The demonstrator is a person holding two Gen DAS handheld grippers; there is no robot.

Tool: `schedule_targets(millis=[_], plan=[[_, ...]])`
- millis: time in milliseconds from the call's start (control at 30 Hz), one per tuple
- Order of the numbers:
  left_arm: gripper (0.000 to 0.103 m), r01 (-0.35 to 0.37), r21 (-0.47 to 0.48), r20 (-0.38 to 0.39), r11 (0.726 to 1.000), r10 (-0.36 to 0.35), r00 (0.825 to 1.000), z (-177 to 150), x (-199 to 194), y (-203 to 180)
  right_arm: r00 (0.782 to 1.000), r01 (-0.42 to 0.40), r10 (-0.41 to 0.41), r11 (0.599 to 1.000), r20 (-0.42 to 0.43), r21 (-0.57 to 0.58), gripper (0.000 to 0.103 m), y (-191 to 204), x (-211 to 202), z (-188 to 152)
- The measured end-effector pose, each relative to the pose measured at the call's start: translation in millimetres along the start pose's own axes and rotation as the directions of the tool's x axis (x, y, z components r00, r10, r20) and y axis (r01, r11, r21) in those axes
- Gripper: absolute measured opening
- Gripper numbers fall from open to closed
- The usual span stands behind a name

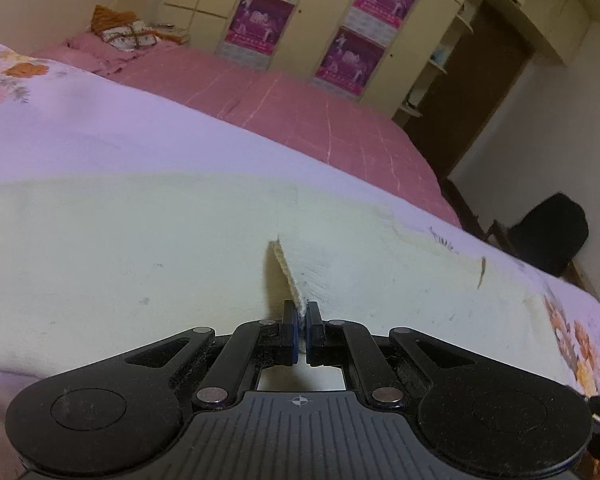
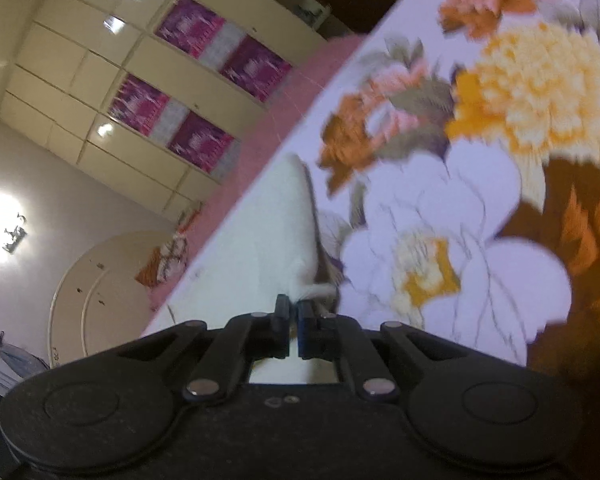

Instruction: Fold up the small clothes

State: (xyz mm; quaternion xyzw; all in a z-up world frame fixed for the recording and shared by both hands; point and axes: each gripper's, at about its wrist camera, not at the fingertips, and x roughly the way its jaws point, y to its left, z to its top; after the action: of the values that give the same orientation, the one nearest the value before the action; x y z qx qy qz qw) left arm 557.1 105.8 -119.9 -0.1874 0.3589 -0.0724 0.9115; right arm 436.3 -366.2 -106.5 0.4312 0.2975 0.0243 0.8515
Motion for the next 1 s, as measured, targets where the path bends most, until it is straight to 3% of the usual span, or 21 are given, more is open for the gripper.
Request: schedule_targets(millis=[67, 133, 200, 333, 500, 533, 600, 700, 767, 1000], plan=[[0.003, 0.002, -0.003, -0.003, 1.0, -0.002, 1.0, -1, 1, 2, 1.0, -0.013, 0.013, 1.0, -0.011, 0.003, 0.01, -1, -1, -2], [0.003, 0.002, 0.009, -0.016, 1.0, -0.002, 1.0, -2, 4, 2, 0.999, -0.041, 0.042, 0.998, -0.021, 0.038, 0.025, -3, -3, -3], [0.003, 0.005, 0.013, -0.022, 1.0, -0.004, 1.0, -2, 6, 1, 0.998, -0.056, 0.056, 0.998, 0.005, 0.02, 0.027, 1, -14, -2], [0.003, 0.009, 0.009, -0.029, 1.0, -0.008, 1.0, 0, 9, 3, 0.996, -0.038, 0.04, 0.999, 0.085, -0.028, 0.027, 6, -29, 7], [0.003, 0.012, 0.015, -0.031, 1.0, -0.011, 0.999, -1, 9, 2, 1.0, 0.008, -0.009, 0.999, -0.014, -0.033, 0.026, -5, 2, 19], [0.003, 0.014, 0.016, -0.031, 1.0, -0.013, 0.999, -1, 9, 3, 1.0, 0.011, -0.012, 0.998, -0.023, -0.058, 0.016, -4, 5, 18], [0.003, 0.028, 0.008, -0.018, 1.0, -0.028, 0.999, 1, 5, 3, 0.998, 0.052, -0.056, 0.99, -0.025, -0.133, 0.01, 0, 6, 14], [0.003, -0.016, 0.068, -0.033, 0.998, 0.018, 0.999, -3, 9, -1, 0.998, 0.069, -0.065, 0.983, 0.027, -0.171, 0.01, 9, -4, 12], [0.003, -0.015, 0.064, -0.025, 0.998, 0.016, 1.0, -5, 9, -1, 0.994, 0.104, -0.107, 0.973, -0.004, -0.204, 0.01, 10, 4, 8], [0.003, 0.006, 0.056, -0.019, 0.998, -0.005, 1.0, -7, 9, 3, 0.995, 0.093, -0.099, 0.975, -0.02, -0.203, 0.011, 7, 3, 11]])
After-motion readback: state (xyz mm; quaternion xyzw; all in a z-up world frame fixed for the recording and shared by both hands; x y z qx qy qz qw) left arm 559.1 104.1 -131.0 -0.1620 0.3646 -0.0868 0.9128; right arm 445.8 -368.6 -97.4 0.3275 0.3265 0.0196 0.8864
